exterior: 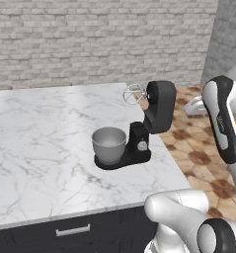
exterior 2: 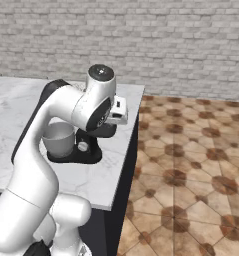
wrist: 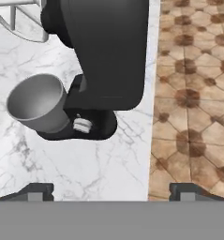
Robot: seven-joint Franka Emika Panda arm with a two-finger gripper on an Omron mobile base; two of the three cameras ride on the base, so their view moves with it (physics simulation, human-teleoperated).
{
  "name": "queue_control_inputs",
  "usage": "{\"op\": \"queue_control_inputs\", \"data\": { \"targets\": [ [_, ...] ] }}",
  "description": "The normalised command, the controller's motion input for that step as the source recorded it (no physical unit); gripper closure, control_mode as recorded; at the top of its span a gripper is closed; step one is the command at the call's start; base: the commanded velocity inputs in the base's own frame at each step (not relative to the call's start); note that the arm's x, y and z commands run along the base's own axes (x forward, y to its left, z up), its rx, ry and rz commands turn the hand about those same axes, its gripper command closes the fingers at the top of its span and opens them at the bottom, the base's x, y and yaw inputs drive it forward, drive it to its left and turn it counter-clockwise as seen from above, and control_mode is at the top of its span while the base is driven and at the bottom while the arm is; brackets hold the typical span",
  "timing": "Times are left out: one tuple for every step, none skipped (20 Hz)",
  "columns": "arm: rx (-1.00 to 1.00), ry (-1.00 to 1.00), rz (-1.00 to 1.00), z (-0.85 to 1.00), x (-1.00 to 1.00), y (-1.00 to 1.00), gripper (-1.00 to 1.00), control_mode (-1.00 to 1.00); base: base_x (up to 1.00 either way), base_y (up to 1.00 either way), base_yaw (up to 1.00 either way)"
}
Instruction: Close the stand mixer head.
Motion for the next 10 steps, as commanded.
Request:
{"op": "queue_control_inputs", "data": {
  "targets": [
    [0.00, -0.32, 0.27, 0.49, 0.09, -0.29, -1.00, -1.00, 0.00, 0.00, 0.00],
    [0.01, -0.32, 0.32, 0.49, 0.14, -0.26, -1.00, -1.00, 0.00, 0.00, 0.00],
    [0.03, -0.24, 0.35, 0.52, 0.25, -0.29, -1.00, -1.00, 0.00, 0.00, 0.00],
    [0.00, -0.31, 0.36, 0.50, 0.27, 0.00, -1.00, -1.00, 0.00, 0.00, 0.00],
    [0.00, -0.31, 0.33, 0.53, 0.15, 0.00, -1.00, -1.00, 0.00, 0.00, 0.00],
    [0.01, -0.31, 0.27, 0.49, 0.01, 0.00, -1.00, -1.00, 0.00, 0.00, 0.00],
    [0.03, -0.33, 0.24, 0.26, 0.01, 0.00, -1.00, -1.00, 0.00, 0.00, 0.00],
    [0.04, -0.33, 0.23, 0.16, 0.10, 0.00, -1.00, -1.00, 0.00, 0.00, 0.00],
    [0.05, -0.33, 0.22, 0.03, 0.16, 0.00, -1.00, -1.00, 0.00, 0.00, 0.00],
    [0.08, -0.32, 0.19, 0.00, 0.22, 0.03, -1.00, -1.00, 0.00, 0.00, 0.00]
  ]
}}
